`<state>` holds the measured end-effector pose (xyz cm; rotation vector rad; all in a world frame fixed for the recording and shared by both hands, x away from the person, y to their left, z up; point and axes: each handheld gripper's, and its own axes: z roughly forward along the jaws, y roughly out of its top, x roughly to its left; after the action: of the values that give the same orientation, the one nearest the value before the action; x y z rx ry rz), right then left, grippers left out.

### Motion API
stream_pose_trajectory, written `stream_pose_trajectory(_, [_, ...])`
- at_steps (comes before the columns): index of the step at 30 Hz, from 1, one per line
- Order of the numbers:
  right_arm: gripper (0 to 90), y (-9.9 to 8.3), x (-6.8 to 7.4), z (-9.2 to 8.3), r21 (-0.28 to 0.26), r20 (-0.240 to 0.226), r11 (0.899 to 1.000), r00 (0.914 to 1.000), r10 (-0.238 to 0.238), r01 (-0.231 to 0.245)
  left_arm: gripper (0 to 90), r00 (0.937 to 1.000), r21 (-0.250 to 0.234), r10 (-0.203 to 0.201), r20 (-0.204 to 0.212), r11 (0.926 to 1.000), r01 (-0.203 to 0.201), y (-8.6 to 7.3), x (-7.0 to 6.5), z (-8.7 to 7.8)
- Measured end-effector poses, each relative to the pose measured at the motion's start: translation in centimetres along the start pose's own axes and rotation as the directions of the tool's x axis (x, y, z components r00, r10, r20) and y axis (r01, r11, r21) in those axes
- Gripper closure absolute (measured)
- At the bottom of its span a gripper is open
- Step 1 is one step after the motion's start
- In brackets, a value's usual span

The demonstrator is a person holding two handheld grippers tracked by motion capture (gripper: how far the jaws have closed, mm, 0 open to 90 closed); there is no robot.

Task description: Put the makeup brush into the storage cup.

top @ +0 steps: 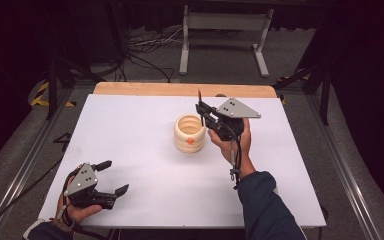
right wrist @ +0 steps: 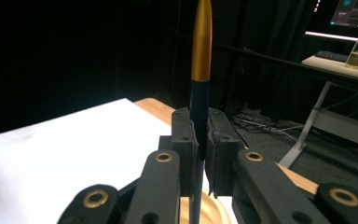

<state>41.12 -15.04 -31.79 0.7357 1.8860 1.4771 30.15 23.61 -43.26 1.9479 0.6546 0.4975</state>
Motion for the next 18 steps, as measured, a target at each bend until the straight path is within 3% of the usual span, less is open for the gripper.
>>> stream_pose_trajectory(7, [83.9,0.3,-0.2,1.1,0.003,0.001,1.0,1.0,-0.005,0.005,8.4,1.0,-0.015,-0.005,-0.006,0.9999,0.005,0.0,0.1,-0.2])
stream_pose_trajectory(18, [83.9,-0.2,-0.8,3.0,0.0,-0.008,0.999,0.9989,0.047,-0.047,8.3,0.9999,-0.038,-0.009,-0.011,0.9992,0.009,-0.1,0.3,-0.3])
